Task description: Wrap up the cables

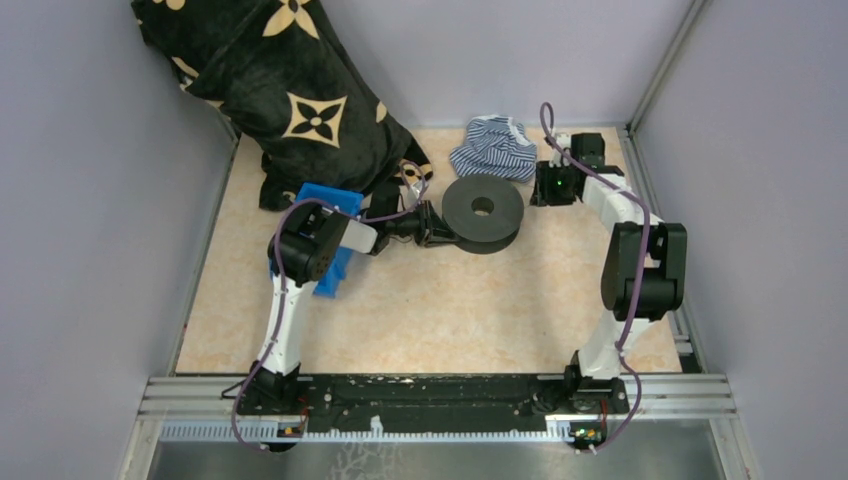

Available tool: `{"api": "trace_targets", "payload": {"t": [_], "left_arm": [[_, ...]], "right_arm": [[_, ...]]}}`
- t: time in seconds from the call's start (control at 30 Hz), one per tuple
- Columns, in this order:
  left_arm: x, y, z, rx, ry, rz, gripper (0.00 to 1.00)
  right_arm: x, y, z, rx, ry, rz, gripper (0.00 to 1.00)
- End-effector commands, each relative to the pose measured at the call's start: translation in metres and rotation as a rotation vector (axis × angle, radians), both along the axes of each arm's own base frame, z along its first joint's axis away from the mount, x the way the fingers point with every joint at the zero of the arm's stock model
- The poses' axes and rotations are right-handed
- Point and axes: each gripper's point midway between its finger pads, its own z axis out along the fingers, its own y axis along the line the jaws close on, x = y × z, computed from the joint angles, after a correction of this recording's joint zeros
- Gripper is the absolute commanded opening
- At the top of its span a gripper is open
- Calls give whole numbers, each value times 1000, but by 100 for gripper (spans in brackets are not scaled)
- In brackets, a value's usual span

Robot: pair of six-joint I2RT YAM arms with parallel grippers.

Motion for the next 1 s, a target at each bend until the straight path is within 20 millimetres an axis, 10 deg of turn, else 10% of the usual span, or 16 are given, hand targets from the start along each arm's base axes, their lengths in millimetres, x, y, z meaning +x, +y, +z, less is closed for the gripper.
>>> {"api": "trace_targets", "payload": {"t": [0.0, 0.6, 0.97], "left_arm": [[4, 3, 28, -27, -94, -10, 26], [-7, 26, 33, 81, -212, -52, 32], [29, 56, 72, 174, -455, -24, 32]], "right_arm": [[23, -13, 16, -58, -108, -20, 40], [93, -16, 14, -222, -260, 77, 46], [122, 25, 37, -213, -371, 174, 2]]}}
